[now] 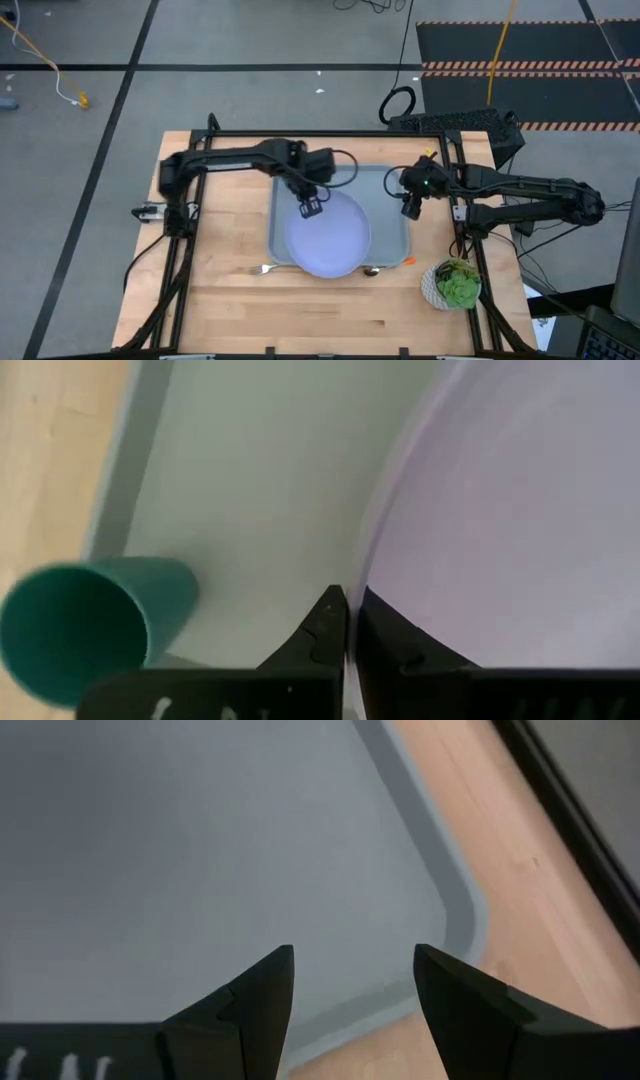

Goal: Pick and place plate/cup/fork/spoon on tray
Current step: Put the violet plate on the gray serving tray to the bottom right of the green cup

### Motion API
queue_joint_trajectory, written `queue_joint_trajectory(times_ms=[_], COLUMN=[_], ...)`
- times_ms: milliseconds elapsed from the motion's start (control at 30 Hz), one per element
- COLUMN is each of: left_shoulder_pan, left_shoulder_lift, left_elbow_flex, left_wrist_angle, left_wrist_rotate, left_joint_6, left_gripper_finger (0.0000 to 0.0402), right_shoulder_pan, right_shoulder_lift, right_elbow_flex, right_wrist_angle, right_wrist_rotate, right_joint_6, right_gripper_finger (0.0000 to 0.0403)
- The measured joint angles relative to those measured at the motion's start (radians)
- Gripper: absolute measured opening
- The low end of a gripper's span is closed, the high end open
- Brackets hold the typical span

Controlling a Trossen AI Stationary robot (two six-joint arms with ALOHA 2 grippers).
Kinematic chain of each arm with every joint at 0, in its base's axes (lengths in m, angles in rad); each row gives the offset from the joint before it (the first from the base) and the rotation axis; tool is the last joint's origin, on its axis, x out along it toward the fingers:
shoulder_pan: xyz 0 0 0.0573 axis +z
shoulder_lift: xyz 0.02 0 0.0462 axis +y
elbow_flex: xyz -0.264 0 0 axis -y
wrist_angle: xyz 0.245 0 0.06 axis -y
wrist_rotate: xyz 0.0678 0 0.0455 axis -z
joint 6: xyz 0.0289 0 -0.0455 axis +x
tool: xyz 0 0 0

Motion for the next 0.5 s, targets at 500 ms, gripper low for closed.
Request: queue_joint_trajectory(times_ms=[500], left_shoulder_pan=[0.127], left_shoulder_lift=[0.239], left_elbow_flex=[0.175], left_wrist_angle=[-0.040], left_wrist_rotate=[-0.004], left_joint_6=[0.278], left_gripper_finger=[0.0006], right_shoulder_pan=[0.082], right_shoulder_lift=[0.000], right_elbow_flex=[0.000], right_wrist_angle=[0.021], right_wrist_rotate=[0.001], right_joint_6=[0.028], right_gripper_finger=[0.0199])
